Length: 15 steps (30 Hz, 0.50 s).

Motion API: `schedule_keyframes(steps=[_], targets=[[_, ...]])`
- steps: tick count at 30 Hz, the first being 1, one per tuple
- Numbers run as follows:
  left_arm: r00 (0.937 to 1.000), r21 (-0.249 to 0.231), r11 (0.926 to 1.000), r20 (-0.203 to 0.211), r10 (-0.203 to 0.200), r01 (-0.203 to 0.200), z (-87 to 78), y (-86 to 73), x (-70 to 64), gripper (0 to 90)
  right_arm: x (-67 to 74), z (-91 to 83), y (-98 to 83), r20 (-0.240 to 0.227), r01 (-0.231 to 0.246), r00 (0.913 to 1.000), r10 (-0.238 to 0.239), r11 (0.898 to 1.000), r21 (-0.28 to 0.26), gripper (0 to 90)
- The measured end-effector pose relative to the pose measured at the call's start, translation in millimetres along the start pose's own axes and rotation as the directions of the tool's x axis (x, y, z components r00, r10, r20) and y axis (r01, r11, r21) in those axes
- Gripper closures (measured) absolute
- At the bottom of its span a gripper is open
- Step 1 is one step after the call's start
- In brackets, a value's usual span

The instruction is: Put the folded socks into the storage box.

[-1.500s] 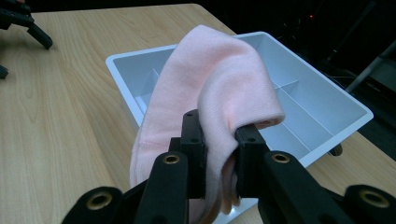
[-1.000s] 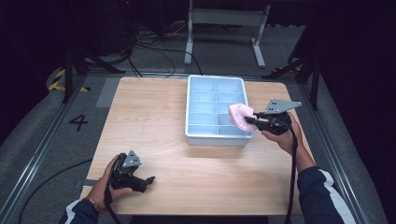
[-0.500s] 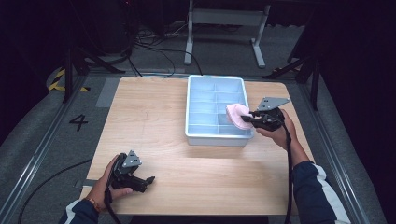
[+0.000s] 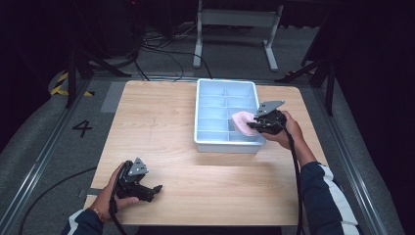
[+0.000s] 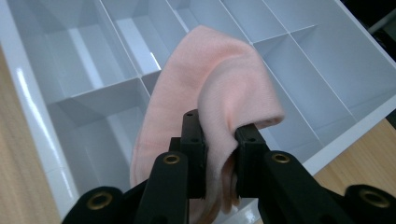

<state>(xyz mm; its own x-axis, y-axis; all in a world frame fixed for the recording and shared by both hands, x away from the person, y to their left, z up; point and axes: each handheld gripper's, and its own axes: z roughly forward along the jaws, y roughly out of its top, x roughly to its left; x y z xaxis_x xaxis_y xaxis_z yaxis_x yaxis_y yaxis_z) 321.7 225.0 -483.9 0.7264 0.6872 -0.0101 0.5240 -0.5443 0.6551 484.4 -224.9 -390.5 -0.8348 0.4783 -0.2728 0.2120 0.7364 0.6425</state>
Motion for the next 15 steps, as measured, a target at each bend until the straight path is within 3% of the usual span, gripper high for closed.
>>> schedule_keyframes(steps=[6,15], targets=[[1.0000,0.000,1.0000,0.000,0.000,0.000,0.0,0.0,0.0,0.3,-0.6,9.7,2.4,-0.013,0.024,0.9996,-0.024,0.999,0.044,77.8],[1.0000,0.000,1.0000,0.000,0.000,0.000,0.0,0.0,0.0,0.4,-3.0,21.6,8.9,-0.033,0.075,0.9970,-0.071,0.987,0.143,77.9]])
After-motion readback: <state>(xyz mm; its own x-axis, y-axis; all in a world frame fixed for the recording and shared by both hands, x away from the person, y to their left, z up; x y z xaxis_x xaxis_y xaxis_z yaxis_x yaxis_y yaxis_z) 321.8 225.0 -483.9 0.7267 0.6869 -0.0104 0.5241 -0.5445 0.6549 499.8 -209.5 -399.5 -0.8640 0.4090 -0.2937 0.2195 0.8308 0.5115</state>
